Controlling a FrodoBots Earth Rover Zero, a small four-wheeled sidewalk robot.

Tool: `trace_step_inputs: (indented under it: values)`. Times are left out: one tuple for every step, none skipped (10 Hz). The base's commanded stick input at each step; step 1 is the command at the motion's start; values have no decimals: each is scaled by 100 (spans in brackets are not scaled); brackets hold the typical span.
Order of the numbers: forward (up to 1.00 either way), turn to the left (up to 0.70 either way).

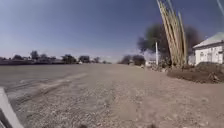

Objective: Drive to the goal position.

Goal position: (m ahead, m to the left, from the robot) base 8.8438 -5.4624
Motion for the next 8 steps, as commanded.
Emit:
trace_step_inputs:
  values:
    - [70,0]
    - [70,0]
    - [70,0]
    - [70,0]
    - [70,0]
    - [70,0]
    - [70,0]
    - [70,0]
